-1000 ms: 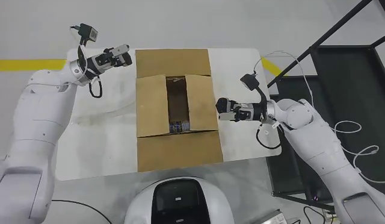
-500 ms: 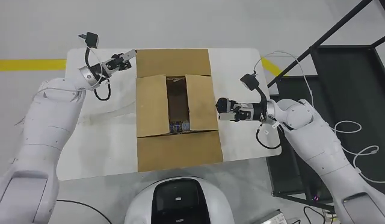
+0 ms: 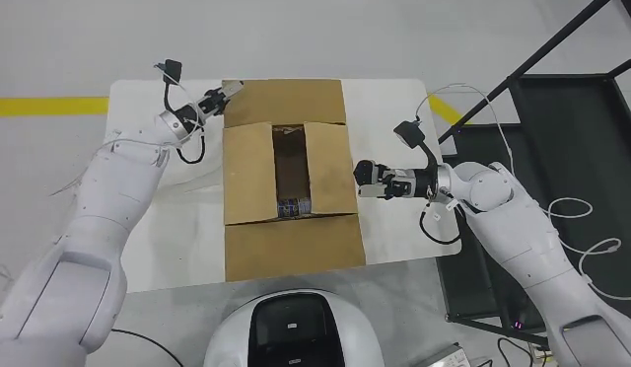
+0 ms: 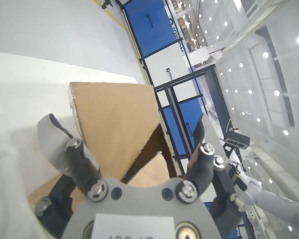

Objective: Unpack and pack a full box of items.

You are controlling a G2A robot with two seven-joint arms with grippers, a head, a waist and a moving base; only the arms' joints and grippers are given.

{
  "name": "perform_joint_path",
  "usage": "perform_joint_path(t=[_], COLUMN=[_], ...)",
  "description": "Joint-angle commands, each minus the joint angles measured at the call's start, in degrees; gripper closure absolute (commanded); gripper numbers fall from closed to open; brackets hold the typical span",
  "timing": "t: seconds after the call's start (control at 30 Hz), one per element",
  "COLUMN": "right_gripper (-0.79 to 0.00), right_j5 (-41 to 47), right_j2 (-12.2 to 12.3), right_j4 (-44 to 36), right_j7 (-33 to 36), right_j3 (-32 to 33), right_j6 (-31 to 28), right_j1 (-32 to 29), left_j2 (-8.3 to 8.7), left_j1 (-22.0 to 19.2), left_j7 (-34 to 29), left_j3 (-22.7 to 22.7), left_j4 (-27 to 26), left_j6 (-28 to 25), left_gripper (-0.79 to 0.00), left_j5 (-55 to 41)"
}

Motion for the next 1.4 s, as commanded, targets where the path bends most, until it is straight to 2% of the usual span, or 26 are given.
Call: perform_joint_path(t=[0.0, 0.13, 0.2, 0.37, 0.7, 0.83, 1.2, 1.37], right_gripper=[-0.785, -0.785, -0.785, -0.785, -0.785, -0.785, -0.785, -0.785], right_j5=[0.0, 0.0, 0.0, 0.0, 0.0, -2.2, -13.5, -16.4], right_j2=[0.0, 0.0, 0.0, 0.0, 0.0, -0.2, -2.4, -3.4], right_j4=[0.0, 0.0, 0.0, 0.0, 0.0, -1.2, 0.2, 0.3], right_j7=[0.0, 0.0, 0.0, 0.0, 0.0, -2.8, -9.1, -11.3], right_j3=[0.0, 0.0, 0.0, 0.0, 0.0, -0.4, -6.6, -8.9], right_j6=[0.0, 0.0, 0.0, 0.0, 0.0, 2.0, 9.9, 11.1], right_j1=[0.0, 0.0, 0.0, 0.0, 0.0, -0.5, 4.0, 5.6], left_j2=[-0.62, -1.26, -1.06, -0.45, 2.98, 4.52, 7.89, 9.18], left_j1=[-0.6, -1.5, -1.9, -1.6, 3.4, 5.3, 7.9, 8.5], left_j7=[-1.1, -6.9, -11.6, -22.7, -28.6, -30.7, -32.9, -33.7], left_j3=[-0.4, -2.6, -3.7, -6.9, -8.8, -8.9, -8.1, -6.8], left_j4=[1.5, 3.6, 4.6, 4.4, -7.3, -11.4, -17.6, -19.8], left_j6=[-0.7, -2.8, -5.3, -6.3, -0.4, 1.7, 3.9, 4.6], left_gripper=[-0.785, -0.785, -0.785, -0.785, -0.785, -0.785, -0.785, -0.785], left_j5=[-2.5, -10.2, -13.0, -21.8, -25.1, -24.6, -23.2, -22.1])
